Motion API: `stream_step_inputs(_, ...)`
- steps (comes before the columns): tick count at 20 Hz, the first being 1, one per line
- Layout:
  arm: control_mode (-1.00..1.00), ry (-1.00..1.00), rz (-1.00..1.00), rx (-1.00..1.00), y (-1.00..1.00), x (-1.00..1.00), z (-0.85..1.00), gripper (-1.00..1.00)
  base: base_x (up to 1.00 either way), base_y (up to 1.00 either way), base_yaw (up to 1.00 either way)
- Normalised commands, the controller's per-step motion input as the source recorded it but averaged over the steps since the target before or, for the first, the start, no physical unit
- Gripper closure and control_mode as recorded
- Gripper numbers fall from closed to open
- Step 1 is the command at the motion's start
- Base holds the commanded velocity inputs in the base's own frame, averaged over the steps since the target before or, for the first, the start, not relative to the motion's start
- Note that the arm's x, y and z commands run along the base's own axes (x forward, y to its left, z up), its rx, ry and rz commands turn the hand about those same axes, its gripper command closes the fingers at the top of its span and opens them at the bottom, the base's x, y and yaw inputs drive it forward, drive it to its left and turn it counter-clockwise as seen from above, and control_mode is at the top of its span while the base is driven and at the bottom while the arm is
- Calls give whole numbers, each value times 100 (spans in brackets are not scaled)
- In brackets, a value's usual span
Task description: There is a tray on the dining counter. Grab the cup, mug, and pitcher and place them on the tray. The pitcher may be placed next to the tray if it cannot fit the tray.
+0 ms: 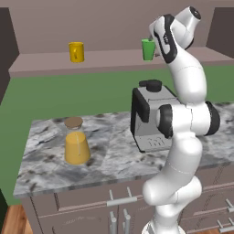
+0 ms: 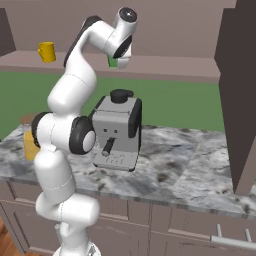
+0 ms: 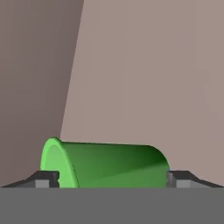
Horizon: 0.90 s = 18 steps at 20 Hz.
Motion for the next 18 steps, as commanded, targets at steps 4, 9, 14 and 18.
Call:
stream_step_inputs(4,-100,7,0,0,2,1,-8,100,0,0,0)
stream_step_inputs(9,-100,9,2,0,0,0,-6,100,0,0,0)
stream_step_inputs(14,-100,2,1,1,0,0,-3,100,0,0,0)
stream_step_inputs(18,-100,-2,0,4,0,0,-8,100,0,0,0)
